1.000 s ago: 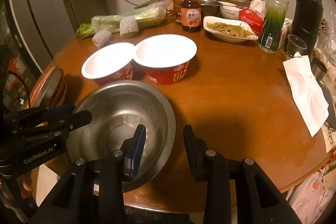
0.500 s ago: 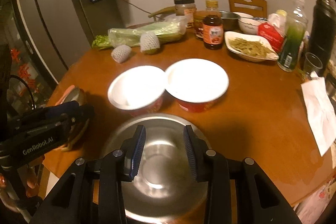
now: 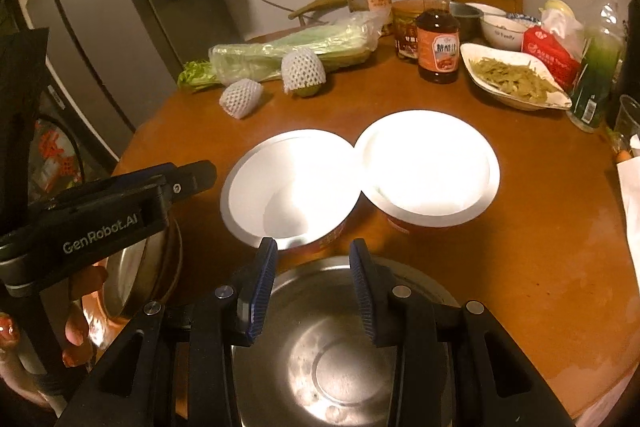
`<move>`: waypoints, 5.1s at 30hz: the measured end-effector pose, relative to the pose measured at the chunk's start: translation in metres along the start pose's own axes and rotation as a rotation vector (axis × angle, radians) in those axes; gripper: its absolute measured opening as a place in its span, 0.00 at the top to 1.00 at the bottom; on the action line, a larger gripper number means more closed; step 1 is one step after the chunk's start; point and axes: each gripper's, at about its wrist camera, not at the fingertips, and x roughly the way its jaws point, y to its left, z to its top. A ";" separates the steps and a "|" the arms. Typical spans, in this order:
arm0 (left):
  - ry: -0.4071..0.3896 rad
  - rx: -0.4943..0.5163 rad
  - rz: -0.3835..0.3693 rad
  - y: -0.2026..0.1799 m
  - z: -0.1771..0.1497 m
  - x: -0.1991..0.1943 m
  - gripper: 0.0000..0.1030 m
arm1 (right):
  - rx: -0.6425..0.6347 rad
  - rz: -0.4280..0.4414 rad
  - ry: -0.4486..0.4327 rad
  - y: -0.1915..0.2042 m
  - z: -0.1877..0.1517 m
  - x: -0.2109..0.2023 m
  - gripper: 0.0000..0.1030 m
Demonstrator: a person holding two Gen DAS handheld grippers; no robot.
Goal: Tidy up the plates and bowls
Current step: 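Grasp the white plate resting on a red bowl with the left tool, then lift the white plate with the left tool and lower it into the steel bowl, then open the left tool to release the white plate in the bowl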
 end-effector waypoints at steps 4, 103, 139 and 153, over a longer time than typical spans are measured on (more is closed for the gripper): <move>0.037 -0.007 -0.017 0.000 0.012 0.017 0.58 | 0.026 0.009 0.009 -0.003 0.004 0.010 0.63; 0.053 0.140 -0.034 -0.097 -0.080 -0.001 0.74 | -0.082 -0.087 -0.061 -0.031 -0.086 -0.061 0.70; 0.064 0.140 -0.054 -0.087 -0.084 0.000 0.74 | -0.093 -0.127 -0.041 -0.029 -0.081 -0.050 0.68; 0.031 0.138 -0.048 -0.084 -0.085 -0.015 0.74 | -0.072 -0.142 -0.076 -0.032 -0.079 -0.061 0.64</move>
